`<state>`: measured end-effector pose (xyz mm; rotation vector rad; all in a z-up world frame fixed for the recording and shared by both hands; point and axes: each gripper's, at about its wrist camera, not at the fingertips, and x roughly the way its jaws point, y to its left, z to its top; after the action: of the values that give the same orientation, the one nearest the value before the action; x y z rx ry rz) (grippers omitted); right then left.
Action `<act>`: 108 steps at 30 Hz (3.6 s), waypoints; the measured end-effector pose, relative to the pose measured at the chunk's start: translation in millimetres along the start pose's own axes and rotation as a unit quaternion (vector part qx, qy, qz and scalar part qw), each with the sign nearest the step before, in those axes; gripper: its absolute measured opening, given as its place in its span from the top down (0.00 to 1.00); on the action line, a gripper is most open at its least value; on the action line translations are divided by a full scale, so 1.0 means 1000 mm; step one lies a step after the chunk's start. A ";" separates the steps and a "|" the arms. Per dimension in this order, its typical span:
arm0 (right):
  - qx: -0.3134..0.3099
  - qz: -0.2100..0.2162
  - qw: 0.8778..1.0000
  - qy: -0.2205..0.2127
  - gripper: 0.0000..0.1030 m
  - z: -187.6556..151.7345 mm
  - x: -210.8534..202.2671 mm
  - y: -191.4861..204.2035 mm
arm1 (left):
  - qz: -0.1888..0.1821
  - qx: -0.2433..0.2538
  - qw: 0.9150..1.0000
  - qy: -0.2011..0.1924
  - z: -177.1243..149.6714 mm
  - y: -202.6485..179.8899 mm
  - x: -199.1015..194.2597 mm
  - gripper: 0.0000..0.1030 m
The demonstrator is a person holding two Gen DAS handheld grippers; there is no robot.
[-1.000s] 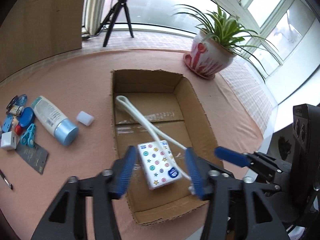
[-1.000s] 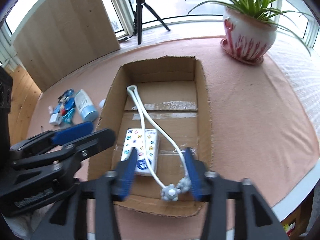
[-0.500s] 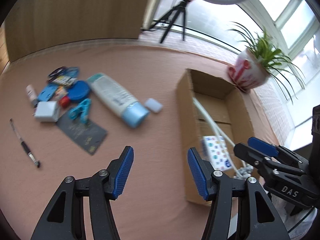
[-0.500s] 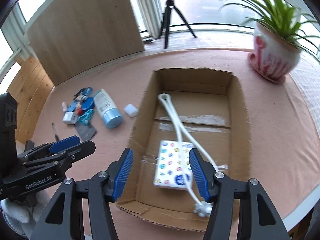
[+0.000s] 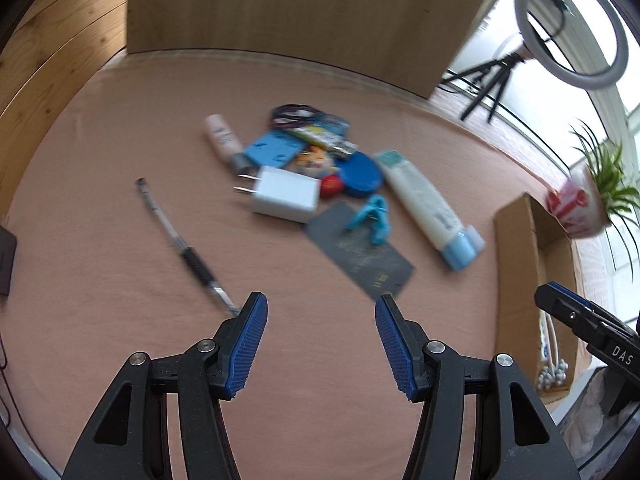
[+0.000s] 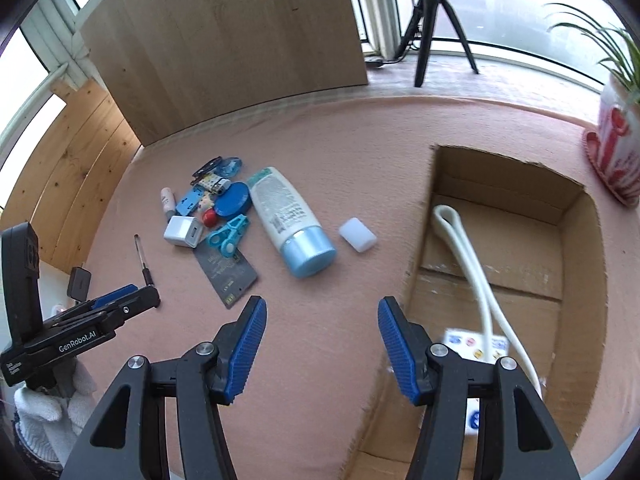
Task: Organize objects
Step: 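Move the right gripper back to the pile over the black card, then grasp the black card with the right gripper and drop it into the box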
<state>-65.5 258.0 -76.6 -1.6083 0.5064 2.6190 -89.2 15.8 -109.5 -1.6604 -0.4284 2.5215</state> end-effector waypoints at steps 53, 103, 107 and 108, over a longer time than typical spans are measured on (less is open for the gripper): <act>-0.243 -0.033 0.956 0.160 0.54 0.024 0.128 0.143 | -0.012 -0.119 0.993 0.022 -0.009 0.118 0.013 0.42; 0.052 -0.123 0.991 -0.013 0.52 -0.022 -0.038 -0.082 | 0.002 -0.043 0.998 0.035 0.008 0.042 0.037 0.42; 0.050 -0.126 0.991 -0.018 0.44 -0.018 -0.037 -0.077 | 0.007 -0.052 0.998 0.032 0.010 0.049 0.034 0.42; 0.050 -0.117 0.992 -0.020 0.44 -0.016 -0.037 -0.074 | 0.010 -0.053 0.998 0.030 0.011 0.051 0.034 0.42</act>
<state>-20.2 328.7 -69.7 -1.4838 0.4116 2.4101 -108.7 -27.7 -150.0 -1.7816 -0.5529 2.4950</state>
